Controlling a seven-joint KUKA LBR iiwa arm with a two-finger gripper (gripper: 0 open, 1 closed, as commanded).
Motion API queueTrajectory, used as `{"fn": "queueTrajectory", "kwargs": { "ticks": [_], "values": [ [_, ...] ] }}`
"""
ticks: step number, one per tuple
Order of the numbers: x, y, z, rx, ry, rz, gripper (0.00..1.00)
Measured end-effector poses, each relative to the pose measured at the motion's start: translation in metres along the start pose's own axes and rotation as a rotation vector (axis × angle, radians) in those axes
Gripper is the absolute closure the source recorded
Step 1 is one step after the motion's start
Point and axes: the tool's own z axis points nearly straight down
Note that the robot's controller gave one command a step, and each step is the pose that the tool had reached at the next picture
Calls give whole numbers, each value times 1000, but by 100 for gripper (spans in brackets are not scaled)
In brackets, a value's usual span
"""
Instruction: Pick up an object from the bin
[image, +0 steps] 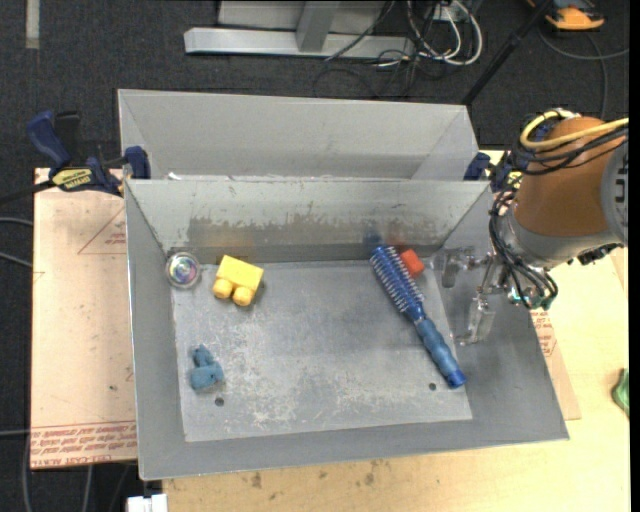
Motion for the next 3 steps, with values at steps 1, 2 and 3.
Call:
{"fn": "queueTrajectory", "kwargs": {
  "ticks": [1,2,3],
  "values": [
    [16,23,76,-2,-4,241,0],
    [15,23,74,-2,-7,241,100],
    [27,18,-61,2,-16,159,100]
  ]
}}
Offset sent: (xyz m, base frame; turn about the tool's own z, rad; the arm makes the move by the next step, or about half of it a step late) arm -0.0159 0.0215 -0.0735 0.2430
